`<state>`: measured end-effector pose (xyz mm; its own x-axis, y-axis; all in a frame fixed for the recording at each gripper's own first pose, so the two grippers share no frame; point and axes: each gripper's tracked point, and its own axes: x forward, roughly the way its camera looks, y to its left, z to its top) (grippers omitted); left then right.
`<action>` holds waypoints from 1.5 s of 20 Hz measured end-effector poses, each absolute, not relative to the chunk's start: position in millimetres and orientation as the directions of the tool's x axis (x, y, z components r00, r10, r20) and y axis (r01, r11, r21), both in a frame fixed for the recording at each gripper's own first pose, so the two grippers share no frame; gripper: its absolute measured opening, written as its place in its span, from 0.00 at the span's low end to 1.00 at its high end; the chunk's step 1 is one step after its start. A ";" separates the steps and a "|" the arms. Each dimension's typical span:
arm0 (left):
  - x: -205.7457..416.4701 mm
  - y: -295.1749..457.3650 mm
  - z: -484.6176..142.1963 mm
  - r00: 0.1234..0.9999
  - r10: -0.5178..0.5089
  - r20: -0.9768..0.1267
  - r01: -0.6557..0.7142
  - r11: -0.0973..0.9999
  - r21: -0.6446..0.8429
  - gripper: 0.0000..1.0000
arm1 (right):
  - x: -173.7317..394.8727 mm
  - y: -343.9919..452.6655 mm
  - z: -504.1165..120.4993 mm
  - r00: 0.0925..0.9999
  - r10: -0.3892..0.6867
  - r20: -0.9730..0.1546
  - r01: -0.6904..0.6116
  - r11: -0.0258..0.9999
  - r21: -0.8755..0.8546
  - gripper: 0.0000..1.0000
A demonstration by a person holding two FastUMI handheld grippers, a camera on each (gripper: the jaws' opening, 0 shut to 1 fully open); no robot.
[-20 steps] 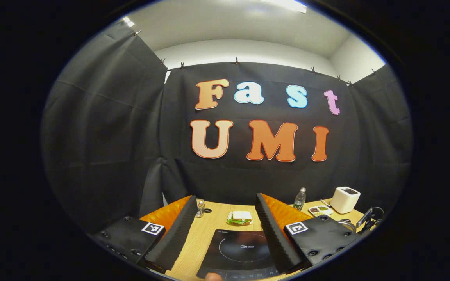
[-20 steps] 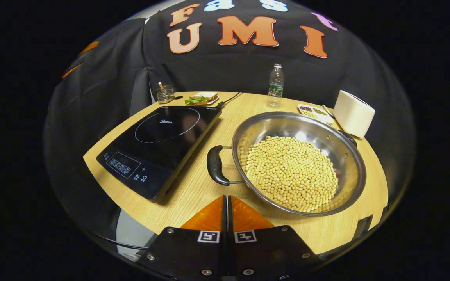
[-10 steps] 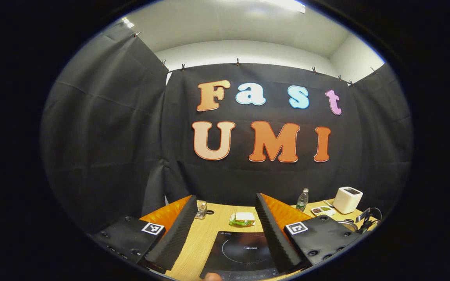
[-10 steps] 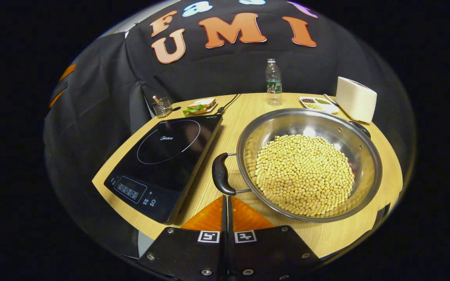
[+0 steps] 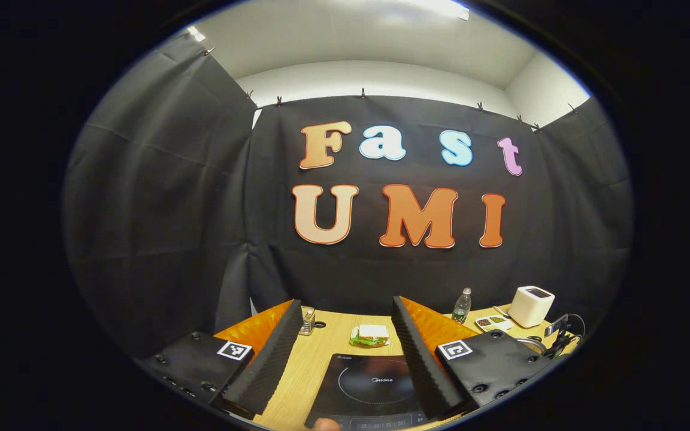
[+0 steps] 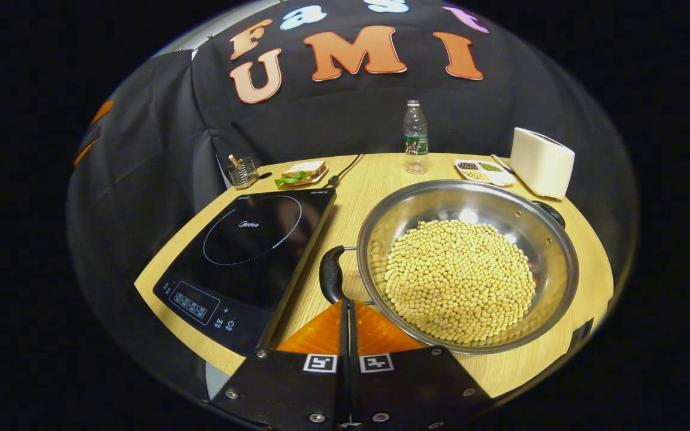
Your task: First push the handle of the pot to place it horizontally, then grasp the pot with both hands and set it on the induction cooktop.
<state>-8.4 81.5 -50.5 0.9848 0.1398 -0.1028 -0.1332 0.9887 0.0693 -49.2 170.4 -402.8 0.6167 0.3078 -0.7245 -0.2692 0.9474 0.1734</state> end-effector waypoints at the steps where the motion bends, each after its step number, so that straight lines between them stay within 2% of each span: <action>1: -8.8 82.4 -50.7 0.985 0.141 -0.103 -0.134 0.989 0.068 0.97 | -47.6 171.6 -403.2 0.616 0.308 -0.725 -0.266 0.948 0.176 0.00; 30: 3.9 101.8 -62.5 0.981 0.139 -0.136 -0.133 0.990 0.051 0.97 | -7.8 195.2 -408.3 0.645 0.294 -0.705 -0.241 0.954 0.178 0.00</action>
<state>3.9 101.8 -62.5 0.9809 0.1386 -0.1362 -0.1327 0.9898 0.0512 -7.8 195.2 -408.3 0.6449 0.2943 -0.7053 -0.2413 0.9541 0.1775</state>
